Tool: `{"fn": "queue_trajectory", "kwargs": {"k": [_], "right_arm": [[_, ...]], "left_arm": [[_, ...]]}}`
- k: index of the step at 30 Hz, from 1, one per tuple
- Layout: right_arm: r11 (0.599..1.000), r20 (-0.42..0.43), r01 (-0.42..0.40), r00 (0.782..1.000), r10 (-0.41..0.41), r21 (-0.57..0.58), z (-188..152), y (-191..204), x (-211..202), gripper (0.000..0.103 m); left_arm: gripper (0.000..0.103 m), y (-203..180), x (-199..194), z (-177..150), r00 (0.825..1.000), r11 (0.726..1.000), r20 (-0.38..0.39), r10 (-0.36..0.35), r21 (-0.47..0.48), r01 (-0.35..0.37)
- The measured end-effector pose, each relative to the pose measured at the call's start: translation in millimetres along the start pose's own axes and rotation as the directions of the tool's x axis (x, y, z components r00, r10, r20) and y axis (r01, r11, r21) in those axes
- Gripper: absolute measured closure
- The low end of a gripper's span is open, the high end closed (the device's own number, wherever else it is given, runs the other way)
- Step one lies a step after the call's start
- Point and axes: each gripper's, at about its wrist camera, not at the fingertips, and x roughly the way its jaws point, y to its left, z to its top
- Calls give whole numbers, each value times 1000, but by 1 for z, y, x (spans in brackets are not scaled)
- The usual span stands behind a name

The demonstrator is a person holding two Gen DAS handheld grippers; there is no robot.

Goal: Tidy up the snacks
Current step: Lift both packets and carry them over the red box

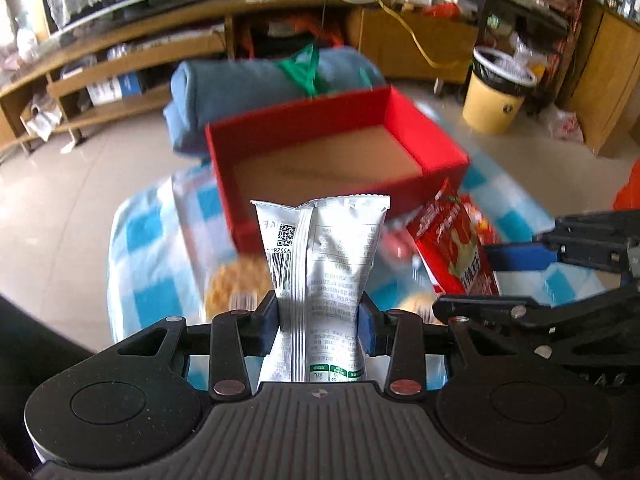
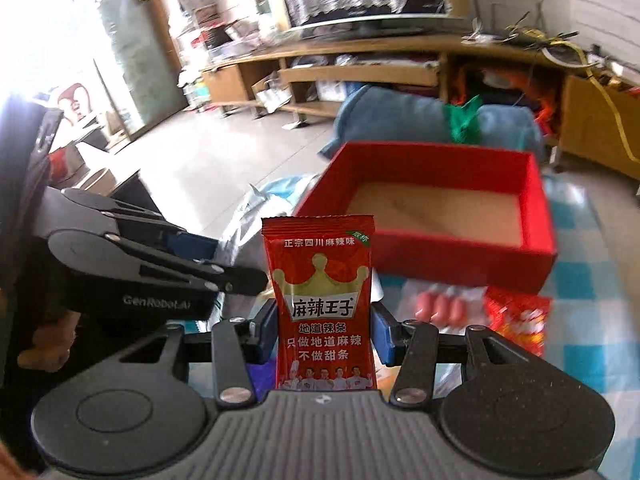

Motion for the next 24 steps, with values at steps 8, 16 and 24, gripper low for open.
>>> {"fn": "queue_trajectory", "kwargs": {"k": [8, 16, 24], "right_arm": [[996, 44, 80, 996, -82, 35, 38, -27, 14, 61], [990, 66, 125, 989, -129, 63, 66, -48, 33, 61], [989, 77, 138, 987, -143, 61, 81, -54, 49, 61]], "left_arm": [[55, -1, 28, 43, 998, 998, 69, -6, -58, 10], [55, 4, 47, 61, 996, 996, 85, 34, -87, -27], [55, 11, 54, 76, 992, 991, 95, 80, -119, -69]]}}
